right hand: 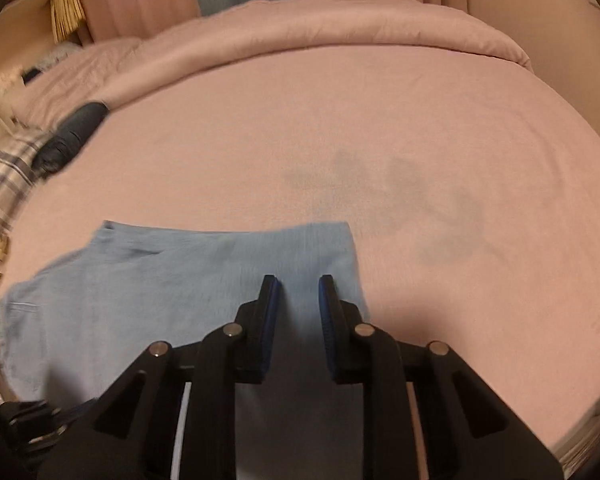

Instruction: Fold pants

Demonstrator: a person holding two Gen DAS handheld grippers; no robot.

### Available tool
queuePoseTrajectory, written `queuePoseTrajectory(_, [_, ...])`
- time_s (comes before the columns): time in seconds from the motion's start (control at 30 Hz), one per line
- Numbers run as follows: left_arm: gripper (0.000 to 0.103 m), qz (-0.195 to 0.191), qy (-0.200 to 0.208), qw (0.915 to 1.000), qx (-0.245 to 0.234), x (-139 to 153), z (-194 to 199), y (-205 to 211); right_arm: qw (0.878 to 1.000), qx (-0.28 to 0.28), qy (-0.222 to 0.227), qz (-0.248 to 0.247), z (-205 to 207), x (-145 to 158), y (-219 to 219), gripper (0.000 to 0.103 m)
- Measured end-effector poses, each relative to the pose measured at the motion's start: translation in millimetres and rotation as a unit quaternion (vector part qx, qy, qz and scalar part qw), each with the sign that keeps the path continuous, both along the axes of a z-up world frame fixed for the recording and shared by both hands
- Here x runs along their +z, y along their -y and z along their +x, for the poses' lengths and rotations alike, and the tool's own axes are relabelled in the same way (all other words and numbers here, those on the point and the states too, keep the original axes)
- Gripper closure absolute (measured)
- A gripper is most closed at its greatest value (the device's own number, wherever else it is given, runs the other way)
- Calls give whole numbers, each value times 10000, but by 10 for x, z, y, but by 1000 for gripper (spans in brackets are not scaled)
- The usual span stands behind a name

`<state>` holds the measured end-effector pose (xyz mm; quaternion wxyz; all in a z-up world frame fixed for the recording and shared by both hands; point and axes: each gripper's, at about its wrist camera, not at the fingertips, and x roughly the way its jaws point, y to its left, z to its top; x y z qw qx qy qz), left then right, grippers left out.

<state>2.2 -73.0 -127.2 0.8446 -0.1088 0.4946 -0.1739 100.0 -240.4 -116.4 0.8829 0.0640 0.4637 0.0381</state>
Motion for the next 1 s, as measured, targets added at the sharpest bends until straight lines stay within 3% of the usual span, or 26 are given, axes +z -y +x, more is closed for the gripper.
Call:
queuePoseTrajectory(0.3, [96,61,-3,10000,63,23,-33,33,10000,-80,-20,2,17,-8,3,86])
queuePoseTrajectory(0.43, [96,104,-6,9999,76,45,-31,71,10000,6,13,-25,-263,36,6,84])
queuePoseTrajectory(0.6, [96,80,-25,9999,110,57,4,101,9981,207,159,-557,-690,-15,-20,84])
queuePoseTrajectory(1.0, [96,-35,-36,9999,135,19,-33,34,9998,-81,103,-142,-1211,-28,122,84])
